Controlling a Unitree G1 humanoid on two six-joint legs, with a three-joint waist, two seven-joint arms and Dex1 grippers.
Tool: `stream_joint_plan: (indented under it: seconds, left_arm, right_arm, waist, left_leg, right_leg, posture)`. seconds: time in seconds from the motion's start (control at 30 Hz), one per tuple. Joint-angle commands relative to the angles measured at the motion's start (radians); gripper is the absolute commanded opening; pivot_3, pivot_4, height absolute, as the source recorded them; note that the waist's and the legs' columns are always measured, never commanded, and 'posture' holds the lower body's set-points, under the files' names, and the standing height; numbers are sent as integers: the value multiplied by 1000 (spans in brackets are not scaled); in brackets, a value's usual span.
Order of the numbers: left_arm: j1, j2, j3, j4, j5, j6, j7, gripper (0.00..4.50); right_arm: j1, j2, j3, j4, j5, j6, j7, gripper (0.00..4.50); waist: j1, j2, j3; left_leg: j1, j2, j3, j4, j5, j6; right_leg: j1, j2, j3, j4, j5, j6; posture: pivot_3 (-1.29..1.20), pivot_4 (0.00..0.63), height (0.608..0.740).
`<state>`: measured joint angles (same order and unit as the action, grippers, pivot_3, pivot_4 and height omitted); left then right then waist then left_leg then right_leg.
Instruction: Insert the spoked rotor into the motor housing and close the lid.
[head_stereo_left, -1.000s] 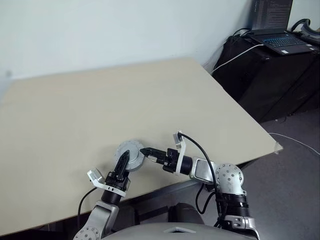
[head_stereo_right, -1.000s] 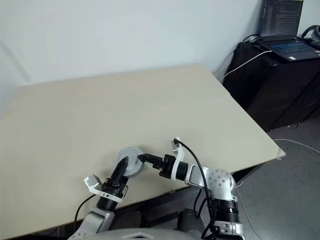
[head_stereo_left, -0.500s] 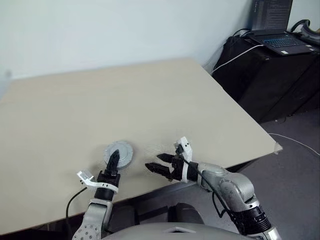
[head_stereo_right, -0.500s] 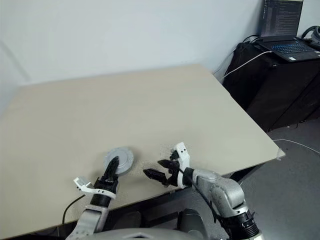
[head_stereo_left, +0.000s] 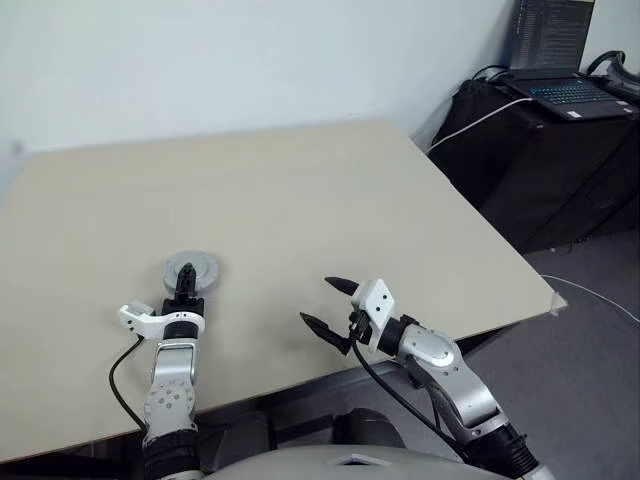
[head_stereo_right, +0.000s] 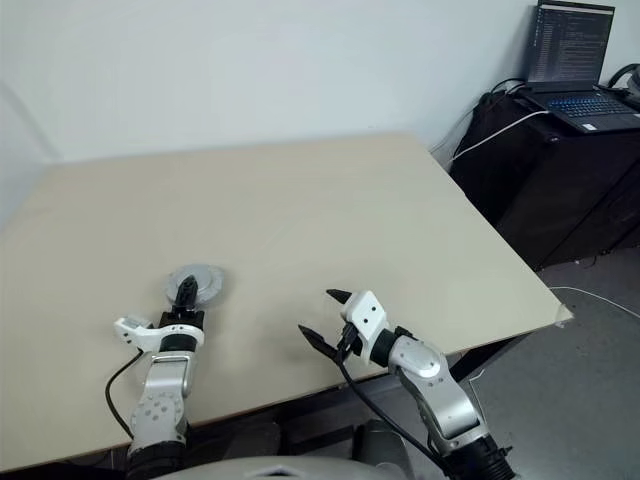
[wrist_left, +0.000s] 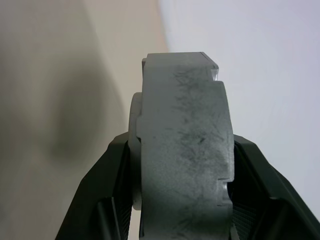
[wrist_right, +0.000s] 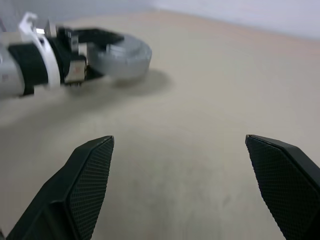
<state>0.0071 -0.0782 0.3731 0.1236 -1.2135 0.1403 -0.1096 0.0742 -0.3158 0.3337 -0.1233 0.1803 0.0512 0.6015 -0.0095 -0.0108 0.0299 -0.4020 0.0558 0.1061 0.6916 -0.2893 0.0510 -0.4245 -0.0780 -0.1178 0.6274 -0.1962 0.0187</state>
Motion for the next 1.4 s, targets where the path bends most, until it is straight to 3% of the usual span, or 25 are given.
stream_joint_plan:
  seconds: [0.03, 0.53, 0.8, 1.03, 1.4]
  left_arm:
    - [-97, -22, 16, -3, 32, -15, -6, 2119]
    - [-363, 17, 147, 296, 178, -77, 51, 2119]
    - [-425, 37, 185, 393, 257, -62, 89, 2119]
    - [-347, 29, 204, 311, 270, -23, 111, 4334]
    - [-44, -16, 140, -13, 276, 155, 177, 4446]
  right_arm:
    - [8, 12, -24, -6, -19, -43, -19, 4500]
    - [68, 3, -58, -22, -40, -20, -34, 4500]
    - [70, 1, -59, -28, -45, -9, -31, 4500]
    - [65, 3, -58, -27, -47, 5, -32, 4500]
    - [50, 12, -46, -14, -55, 15, -27, 4500]
  waist:
    - [-1, 0, 0]
    - [-1, -1, -1]
    - [-1, -2, -1]
    - [-6, -1, -1]
    - [-23, 3, -8]
  left_leg:
    - [0, 0, 0, 0, 0, 0]
    - [1, -1, -1, 1, 1, 0]
    - [1, -2, -1, 1, 1, 0]
    - [8, -1, -1, 1, 1, 1]
    - [10, 0, -1, 1, 0, 0]
  right_leg:
    - [0, 0, 0, 0, 0, 0]
    - [2, 0, 0, 0, 1, 1]
    - [3, 0, 1, 0, 1, 2]
    - [9, 0, 0, 0, 1, 1]
    - [10, 0, 2, 1, 0, 0]
  posture:
    - [0, 0, 740]
    - [0, 0, 740]
    - [0, 0, 740]
    - [0, 0, 740]
    - [0, 0, 740]
